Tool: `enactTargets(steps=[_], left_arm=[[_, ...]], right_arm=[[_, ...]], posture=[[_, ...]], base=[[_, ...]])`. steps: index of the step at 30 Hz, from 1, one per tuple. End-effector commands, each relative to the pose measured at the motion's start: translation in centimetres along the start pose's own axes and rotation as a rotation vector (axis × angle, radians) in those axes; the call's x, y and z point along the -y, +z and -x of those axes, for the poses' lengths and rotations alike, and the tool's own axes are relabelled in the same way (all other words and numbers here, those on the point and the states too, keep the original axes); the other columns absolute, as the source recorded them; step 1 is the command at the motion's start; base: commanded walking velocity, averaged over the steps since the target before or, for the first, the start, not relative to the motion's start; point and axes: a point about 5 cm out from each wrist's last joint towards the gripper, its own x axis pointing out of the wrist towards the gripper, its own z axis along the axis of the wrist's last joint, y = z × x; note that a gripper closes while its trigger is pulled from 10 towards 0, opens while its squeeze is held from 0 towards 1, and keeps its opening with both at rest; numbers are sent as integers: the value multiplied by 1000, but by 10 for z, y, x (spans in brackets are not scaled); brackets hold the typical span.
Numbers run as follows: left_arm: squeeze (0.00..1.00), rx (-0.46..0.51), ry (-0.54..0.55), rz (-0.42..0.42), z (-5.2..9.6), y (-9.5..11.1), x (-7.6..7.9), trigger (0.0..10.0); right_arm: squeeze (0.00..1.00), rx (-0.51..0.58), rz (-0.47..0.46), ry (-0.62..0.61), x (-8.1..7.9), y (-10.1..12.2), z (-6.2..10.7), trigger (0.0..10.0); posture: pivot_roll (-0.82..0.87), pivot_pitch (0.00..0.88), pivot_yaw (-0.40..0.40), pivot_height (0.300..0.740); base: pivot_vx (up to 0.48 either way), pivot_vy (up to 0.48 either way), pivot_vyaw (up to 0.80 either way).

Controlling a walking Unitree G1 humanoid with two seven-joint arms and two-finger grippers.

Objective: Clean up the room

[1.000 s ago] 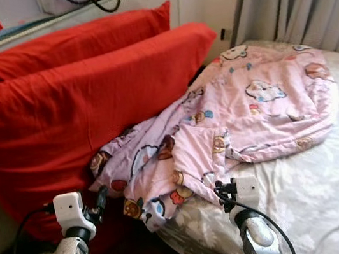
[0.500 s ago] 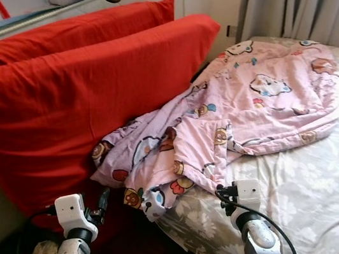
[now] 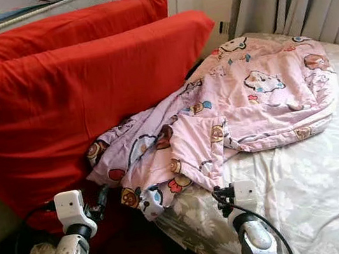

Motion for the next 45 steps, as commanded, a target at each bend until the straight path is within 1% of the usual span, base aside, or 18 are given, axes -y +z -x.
enactTargets(steps=[1, 5, 8, 11, 13, 18, 22, 25, 30, 34, 36, 38, 44, 45], left_arm=[[0, -15, -13, 0, -2, -1, 2, 10000], [0, -17, -20, -3, -2, -1, 4, 10000], [0, -18, -19, -7, -2, -1, 4, 10000], [0, -19, -19, -8, -3, -1, 4, 10000], [0, -18, -21, -7, -3, -1, 4, 10000], [0, -15, -24, -5, -5, 0, 6, 10000], [0, -14, -27, -4, -5, 0, 7, 10000], [0, -13, -30, -6, -5, 0, 7, 10000], [0, -12, -32, -10, -5, 1, 6, 10000], [0, -15, -47, -21, -7, 2, 5, 10000], [0, -18, -69, -25, -9, 4, 5, 10000], [0, -23, -76, -29, -10, 4, 4, 10000], [0, -12, -79, -40, -16, 11, 2, 10000], [0, -4, -82, -43, -18, 13, 2, 10000]], right_arm=[[0, 1, 0, -2, 0, 1, -1, 10000], [0, -12, -1, 7, 0, -1, -1, 10000], [0, -12, 24, 42, -2, 0, -1, 10000], [0, -3, 38, 58, -4, 0, -1, 10000], [0, -3, 28, 64, -6, -1, 0, 10000], [0, -20, 0, 34, -6, -4, 0, 10000], [0, -20, -2, 24, -5, -4, 0, 10000], [0, -15, 5, -17, -1, -3, 1, 10000], [0, -25, -43, -84, 9, -2, 0, 10000], [0, -45, -40, -99, 11, -2, -1, 10000], [0, -73, -21, -120, 13, -3, -2, 10000], [0, -85, -15, -125, 13, -3, -3, 10000], [0, -100, -36, -111, 10, -1, -6, 10000], [0, -109, -31, -96, 8, 0, -8, 10000]], posture=[[46, 26, -42, 627], [47, 26, -42, 627], [50, 25, -43, 627], [49, 25, -42, 627], [50, 25, -42, 627], [49, 29, -41, 627], [49, 29, -41, 627], [46, 32, -39, 627], [46, 38, -35, 627], [43, 52, -33, 627], [45, 70, -31, 627], [48, 80, -31, 627], [55, 113, -32, 627], [60, 135, -33, 627]], base=[[0, 0, 0], [0, 0, 0], [92, 0, 0], [282, 0, 550], [285, 0, 800], [292, 0, 0], [297, 0, 0], [304, 0, 0], [302, 0, 0], [291, 0, 0], [0, 0, 0], [0, 0, 0], [0, 0, 0], [0, 0, 0]])
